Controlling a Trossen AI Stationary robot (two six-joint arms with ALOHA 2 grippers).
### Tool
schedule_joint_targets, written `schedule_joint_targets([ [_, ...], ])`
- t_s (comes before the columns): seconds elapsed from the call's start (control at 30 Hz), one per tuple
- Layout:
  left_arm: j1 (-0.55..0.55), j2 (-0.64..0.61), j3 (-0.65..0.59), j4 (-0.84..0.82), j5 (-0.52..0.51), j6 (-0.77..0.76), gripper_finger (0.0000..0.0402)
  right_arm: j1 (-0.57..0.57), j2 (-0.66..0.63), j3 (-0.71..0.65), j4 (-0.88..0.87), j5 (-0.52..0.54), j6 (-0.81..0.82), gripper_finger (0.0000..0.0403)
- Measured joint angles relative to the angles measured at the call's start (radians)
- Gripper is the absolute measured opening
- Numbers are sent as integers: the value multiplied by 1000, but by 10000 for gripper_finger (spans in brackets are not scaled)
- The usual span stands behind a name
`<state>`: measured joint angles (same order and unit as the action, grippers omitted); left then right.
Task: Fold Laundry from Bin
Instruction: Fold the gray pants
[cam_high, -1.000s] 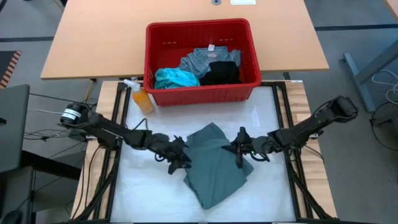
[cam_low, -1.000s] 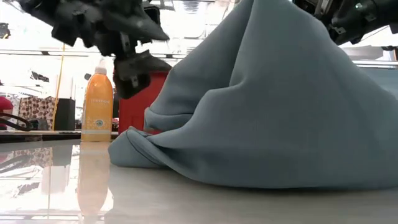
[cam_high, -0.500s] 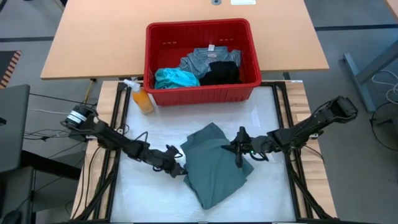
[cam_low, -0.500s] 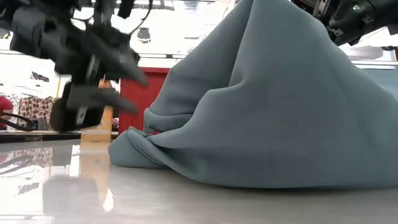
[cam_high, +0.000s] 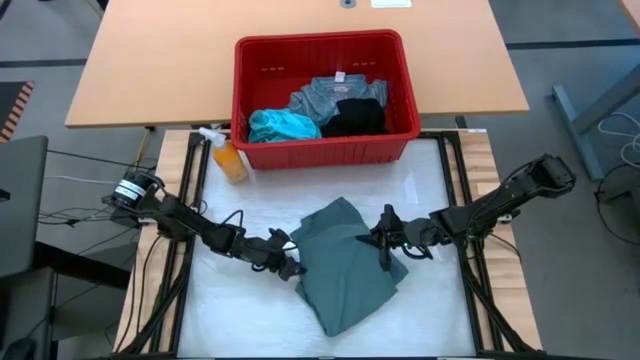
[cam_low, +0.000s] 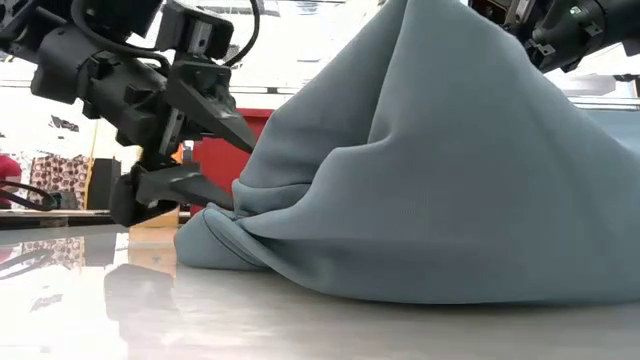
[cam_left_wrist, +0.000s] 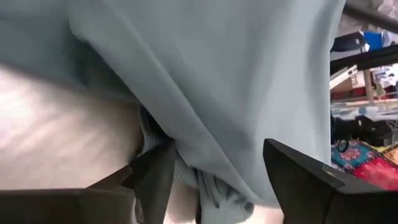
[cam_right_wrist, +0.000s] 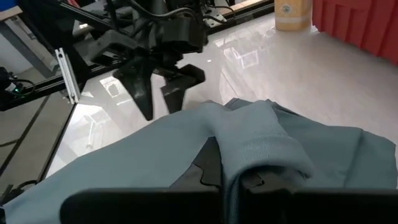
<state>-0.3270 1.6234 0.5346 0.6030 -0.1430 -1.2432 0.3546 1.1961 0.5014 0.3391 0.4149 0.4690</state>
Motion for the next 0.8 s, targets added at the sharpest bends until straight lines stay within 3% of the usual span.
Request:
schedule_joint_targets([
  [0.23, 22, 18, 5, 10, -37, 54, 245, -4, 0, 0, 39, 0, -5, 24],
  [0.47, 25, 220, 59, 303, 0, 94, 245, -4, 0, -1, 68, 0, -5, 24],
  [0.63, 37, 246, 71, 381, 12, 203, 242, -3, 0, -2, 62, 0, 19, 24],
  [0.73, 48, 244, 78, 414, -1, 250, 207, -2, 0, -2, 65, -9, 28, 24],
  [0.8, 54, 241, 88, 420, 2, 279, 156, -2, 0, -2, 66, -9, 28, 24],
])
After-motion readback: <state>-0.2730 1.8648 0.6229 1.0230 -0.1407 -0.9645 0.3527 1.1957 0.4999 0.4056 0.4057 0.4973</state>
